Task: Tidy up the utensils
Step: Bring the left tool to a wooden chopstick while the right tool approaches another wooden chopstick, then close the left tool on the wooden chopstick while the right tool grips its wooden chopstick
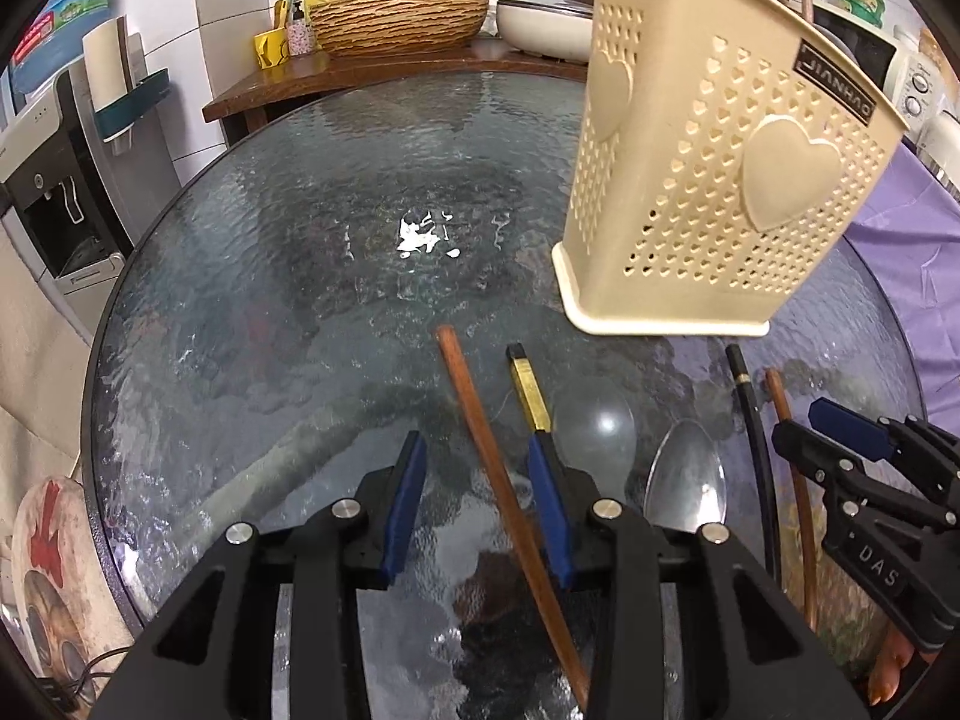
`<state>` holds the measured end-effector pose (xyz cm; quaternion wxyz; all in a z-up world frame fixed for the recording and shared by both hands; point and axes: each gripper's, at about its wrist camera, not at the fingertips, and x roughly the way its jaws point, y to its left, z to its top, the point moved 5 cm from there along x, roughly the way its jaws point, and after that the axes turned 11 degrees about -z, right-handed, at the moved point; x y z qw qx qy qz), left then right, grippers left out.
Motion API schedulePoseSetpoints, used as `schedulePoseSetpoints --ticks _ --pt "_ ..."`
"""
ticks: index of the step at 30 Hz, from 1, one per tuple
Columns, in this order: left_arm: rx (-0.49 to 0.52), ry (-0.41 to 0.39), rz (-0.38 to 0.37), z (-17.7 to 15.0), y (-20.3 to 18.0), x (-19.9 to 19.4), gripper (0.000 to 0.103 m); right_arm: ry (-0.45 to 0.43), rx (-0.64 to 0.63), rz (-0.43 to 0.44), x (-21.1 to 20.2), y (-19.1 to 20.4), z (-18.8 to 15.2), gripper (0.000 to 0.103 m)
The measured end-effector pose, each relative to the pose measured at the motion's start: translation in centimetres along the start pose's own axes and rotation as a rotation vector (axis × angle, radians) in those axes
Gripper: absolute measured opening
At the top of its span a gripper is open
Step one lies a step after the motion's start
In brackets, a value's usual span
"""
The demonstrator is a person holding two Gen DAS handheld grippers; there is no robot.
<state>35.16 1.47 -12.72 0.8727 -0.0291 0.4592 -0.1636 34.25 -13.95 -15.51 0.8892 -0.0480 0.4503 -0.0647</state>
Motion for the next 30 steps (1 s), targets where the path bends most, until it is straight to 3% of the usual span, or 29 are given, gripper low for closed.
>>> schedulePoseSetpoints --ticks 8,12,21,30 --pt "-0.001 -0.004 0.034 0.7 -0.1 0.7 0.025 0.014 0.007 -0.018 0.4 0.8 0.8 0.033" --pt "0.004 -0.005 0.045 0.9 -0.3 0.8 0.023 0.023 0.012 -0.015 0.5 1.2 1.2 0.025" --pt "0.033 0.000 0.033 0.6 -1.7 1.1 0.016 0.027 -0.001 -0.007 -0.1 2.9 1.5 0.017" --pt "0.023 0.006 0.022 0.9 -1.3 1.2 0.009 0.026 -0.010 0.007 0.3 2.0 1.9 0.010"
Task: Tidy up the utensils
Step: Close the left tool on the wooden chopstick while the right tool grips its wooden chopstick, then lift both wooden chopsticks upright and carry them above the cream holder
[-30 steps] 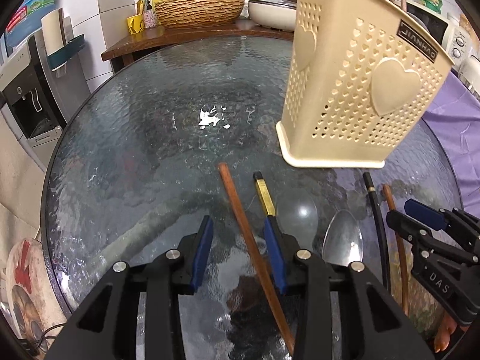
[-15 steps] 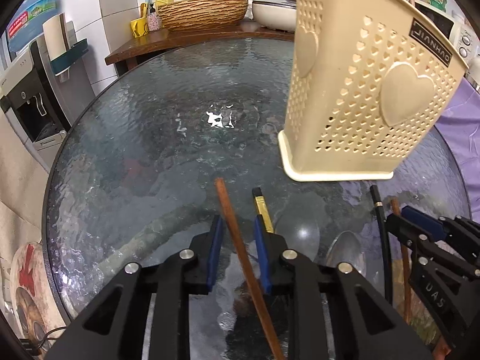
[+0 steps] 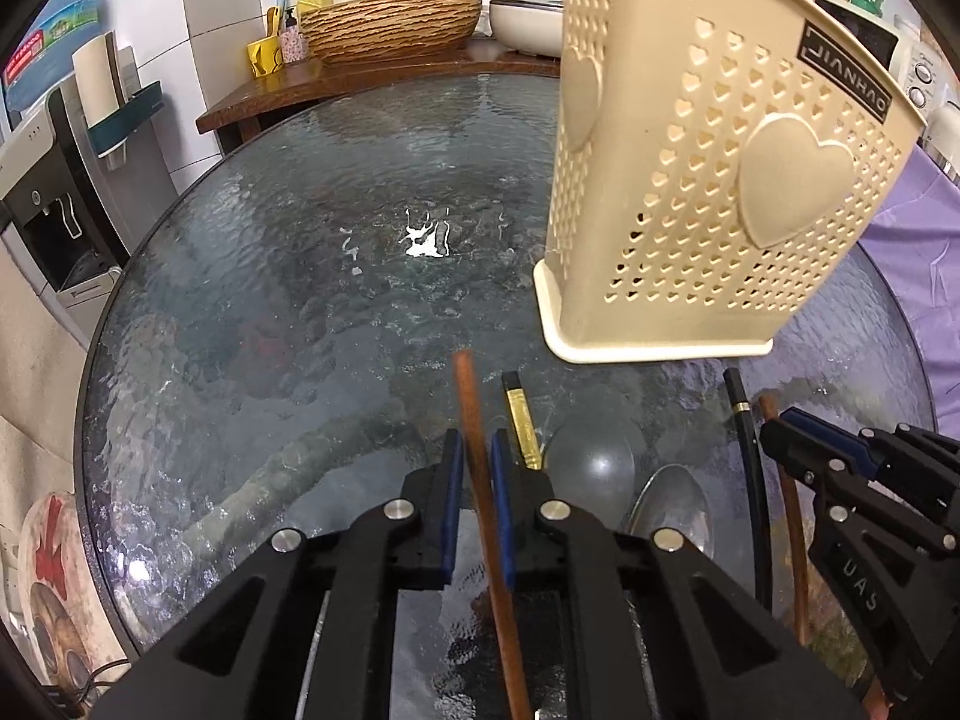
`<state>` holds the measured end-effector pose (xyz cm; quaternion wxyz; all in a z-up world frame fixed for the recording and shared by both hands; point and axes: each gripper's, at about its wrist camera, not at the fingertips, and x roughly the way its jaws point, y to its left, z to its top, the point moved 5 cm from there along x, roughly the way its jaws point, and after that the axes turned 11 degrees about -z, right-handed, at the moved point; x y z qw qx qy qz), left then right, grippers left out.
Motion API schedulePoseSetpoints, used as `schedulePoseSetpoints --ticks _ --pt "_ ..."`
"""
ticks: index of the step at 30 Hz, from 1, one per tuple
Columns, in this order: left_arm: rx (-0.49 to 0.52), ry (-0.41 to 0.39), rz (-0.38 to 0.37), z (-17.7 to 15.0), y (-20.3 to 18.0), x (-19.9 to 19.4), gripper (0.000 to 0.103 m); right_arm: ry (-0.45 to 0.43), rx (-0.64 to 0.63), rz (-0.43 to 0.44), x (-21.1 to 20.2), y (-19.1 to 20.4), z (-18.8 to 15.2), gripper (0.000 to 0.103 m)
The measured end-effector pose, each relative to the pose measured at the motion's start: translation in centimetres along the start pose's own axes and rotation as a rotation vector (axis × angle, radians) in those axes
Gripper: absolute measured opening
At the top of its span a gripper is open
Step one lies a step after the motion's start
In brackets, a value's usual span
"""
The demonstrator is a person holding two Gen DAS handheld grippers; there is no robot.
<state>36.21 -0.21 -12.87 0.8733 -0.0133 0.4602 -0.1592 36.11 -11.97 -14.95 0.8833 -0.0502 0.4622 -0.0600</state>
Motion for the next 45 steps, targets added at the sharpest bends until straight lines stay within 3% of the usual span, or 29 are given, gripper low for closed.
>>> schedulePoseSetpoints --ticks 6,14,23,27,45 --pt "0.007 0.007 -0.004 0.4 0.4 0.1 0.007 -0.015 0.033 0.074 0.0 -1.2 0.1 0.008" --pt "0.017 0.003 0.008 0.6 0.3 0.5 0.007 -0.031 -0.057 0.031 0.1 -0.1 0.4 0.008" --pt "0.006 -0.017 0.004 0.5 0.2 0.5 0.007 -0.050 -0.008 0.075 0.2 -1.0 -0.1 0.008" --pt "-0.015 -0.024 -0.020 0.5 0.4 0.3 0.007 -0.100 0.023 0.096 -1.0 -2.3 0.1 0.008" --pt "-0.017 -0.238 -0.095 4.6 -0.8 -8.5 0.007 -0.326 0.112 0.212 -10.3 -7.1 3.3 0.008"
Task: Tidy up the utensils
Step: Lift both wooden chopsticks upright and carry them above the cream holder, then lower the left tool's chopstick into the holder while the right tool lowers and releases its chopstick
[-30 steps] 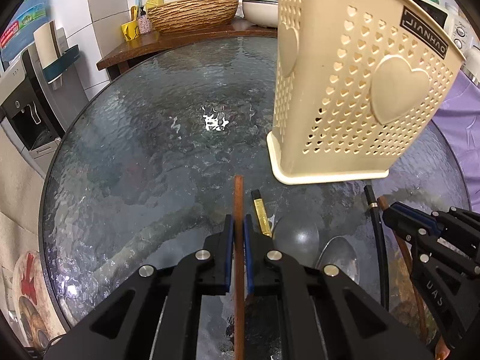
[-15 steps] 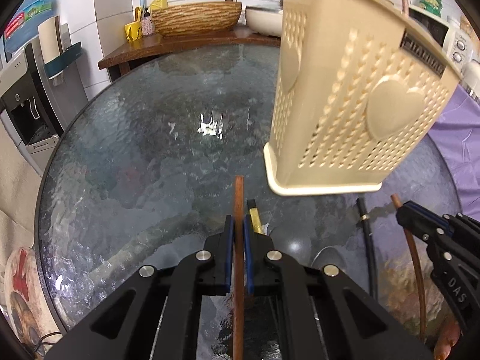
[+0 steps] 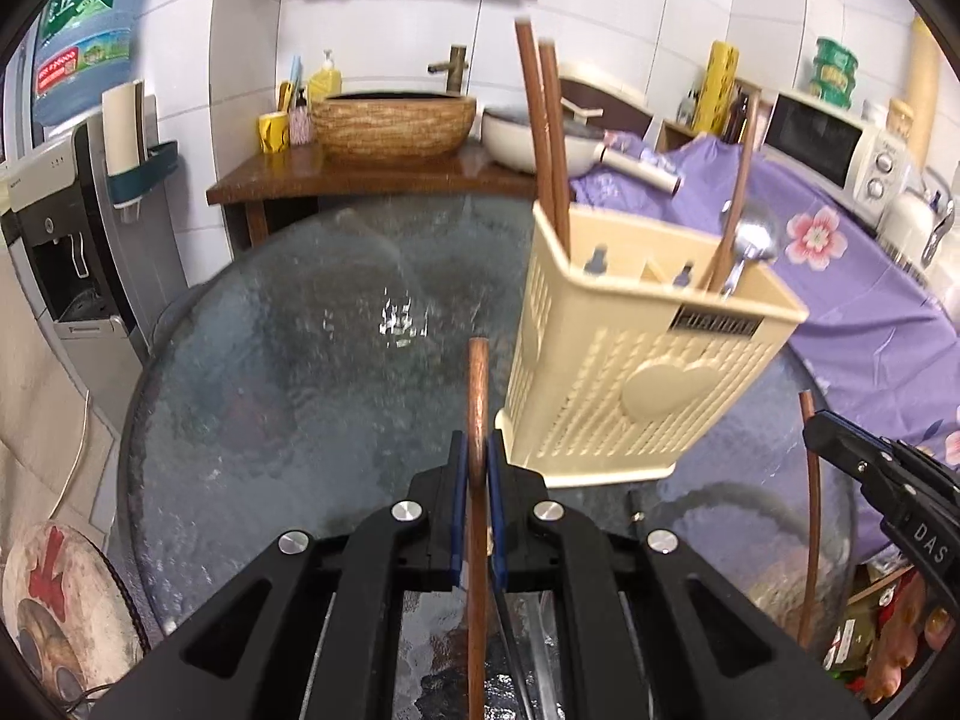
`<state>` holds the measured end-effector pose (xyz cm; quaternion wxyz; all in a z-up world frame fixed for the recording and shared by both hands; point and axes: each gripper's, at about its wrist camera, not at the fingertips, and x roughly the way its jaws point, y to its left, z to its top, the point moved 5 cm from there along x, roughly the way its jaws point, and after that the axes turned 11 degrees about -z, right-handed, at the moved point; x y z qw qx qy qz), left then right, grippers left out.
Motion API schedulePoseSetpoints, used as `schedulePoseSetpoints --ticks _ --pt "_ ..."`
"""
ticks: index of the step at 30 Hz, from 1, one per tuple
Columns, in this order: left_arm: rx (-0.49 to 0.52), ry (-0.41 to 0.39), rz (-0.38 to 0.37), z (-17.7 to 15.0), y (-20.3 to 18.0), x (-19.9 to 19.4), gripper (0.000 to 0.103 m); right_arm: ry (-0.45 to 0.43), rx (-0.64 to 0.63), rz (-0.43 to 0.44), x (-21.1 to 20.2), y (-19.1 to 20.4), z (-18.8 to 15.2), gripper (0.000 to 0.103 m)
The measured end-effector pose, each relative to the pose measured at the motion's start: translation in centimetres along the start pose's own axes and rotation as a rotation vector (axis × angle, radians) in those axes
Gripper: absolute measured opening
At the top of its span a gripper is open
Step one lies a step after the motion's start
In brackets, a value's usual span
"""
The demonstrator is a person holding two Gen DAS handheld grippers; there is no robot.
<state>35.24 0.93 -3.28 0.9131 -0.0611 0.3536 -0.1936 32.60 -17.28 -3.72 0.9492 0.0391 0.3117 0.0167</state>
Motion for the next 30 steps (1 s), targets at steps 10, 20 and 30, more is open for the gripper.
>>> schedulePoseSetpoints --ticks 10,20,30 --pt "0.029 -0.091 -0.037 1.8 -1.5 -3.8 0.007 -0.090 0.007 0.063 -4.4 0.1 2.5 0.008" --pt "0.049 -0.141 -0.048 2.2 -1.8 -6.2 0.007 -0.163 -0.051 0.095 -8.3 1.2 3.3 0.008" --pt "0.068 -0.209 -0.055 3.6 -2.6 -8.9 0.007 -0.221 -0.076 0.093 -10.6 1.8 5.4 0.008"
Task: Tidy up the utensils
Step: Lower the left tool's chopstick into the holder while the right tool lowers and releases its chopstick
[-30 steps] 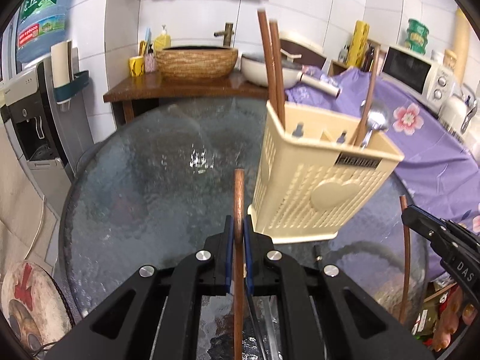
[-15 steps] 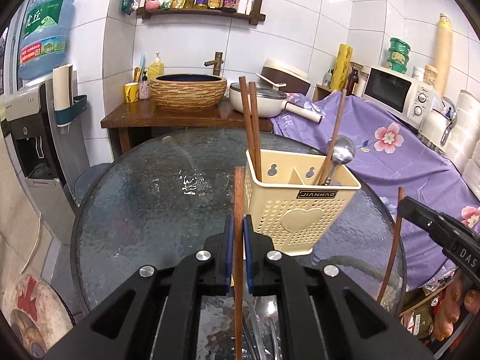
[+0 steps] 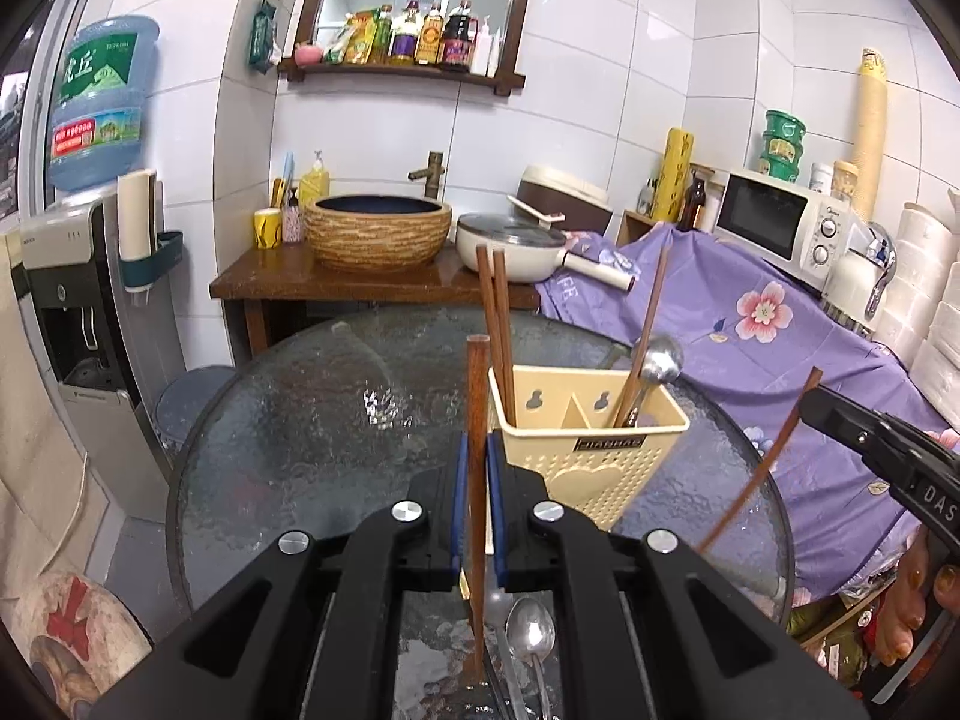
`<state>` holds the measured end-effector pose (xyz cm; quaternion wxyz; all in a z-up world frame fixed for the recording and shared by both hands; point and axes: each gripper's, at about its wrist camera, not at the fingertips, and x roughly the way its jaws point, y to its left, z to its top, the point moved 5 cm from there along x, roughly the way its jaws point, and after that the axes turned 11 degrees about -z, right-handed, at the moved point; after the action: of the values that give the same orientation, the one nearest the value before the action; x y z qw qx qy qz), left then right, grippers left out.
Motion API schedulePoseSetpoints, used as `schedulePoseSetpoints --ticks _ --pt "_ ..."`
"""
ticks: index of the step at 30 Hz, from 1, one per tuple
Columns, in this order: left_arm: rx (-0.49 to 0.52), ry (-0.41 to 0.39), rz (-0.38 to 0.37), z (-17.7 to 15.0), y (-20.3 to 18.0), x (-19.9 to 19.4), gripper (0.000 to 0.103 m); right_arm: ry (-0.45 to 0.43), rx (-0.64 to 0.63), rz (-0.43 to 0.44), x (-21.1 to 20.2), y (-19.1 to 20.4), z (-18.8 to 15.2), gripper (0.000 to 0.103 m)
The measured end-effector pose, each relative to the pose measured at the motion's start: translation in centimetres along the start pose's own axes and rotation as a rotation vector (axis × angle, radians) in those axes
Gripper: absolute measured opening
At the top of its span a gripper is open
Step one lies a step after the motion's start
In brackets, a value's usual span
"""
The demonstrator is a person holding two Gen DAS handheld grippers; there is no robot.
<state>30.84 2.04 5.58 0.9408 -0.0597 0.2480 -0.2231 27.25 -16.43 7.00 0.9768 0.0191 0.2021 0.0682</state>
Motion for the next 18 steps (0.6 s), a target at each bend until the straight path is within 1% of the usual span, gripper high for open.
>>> schedulePoseSetpoints --ticks 2,5,10,14,18 --pt "0.005 -0.007 -0.003 0.4 -0.2 -0.2 0.007 -0.012 -0.004 0.003 -0.2 0.3 0.6 0.008" --pt "-0.022 -0.024 -0.026 1.3 -0.2 -0.4 0.007 -0.030 -0.001 0.009 -0.3 0.4 1.8 0.008" --pt "-0.017 -0.034 -0.035 2.4 -0.8 -0.3 0.007 -0.029 -0.008 0.025 -0.2 0.7 3.6 0.008" --pt "-0.022 -0.024 -0.093 4.4 -1.8 -0.3 0.007 -0.030 -0.026 0.039 -0.4 0.9 5.8 0.008" --pt "-0.015 -0.038 -0.135 7.2 -2.8 -1.0 0.007 -0.039 -0.037 0.053 -1.0 1.2 8.7 0.008"
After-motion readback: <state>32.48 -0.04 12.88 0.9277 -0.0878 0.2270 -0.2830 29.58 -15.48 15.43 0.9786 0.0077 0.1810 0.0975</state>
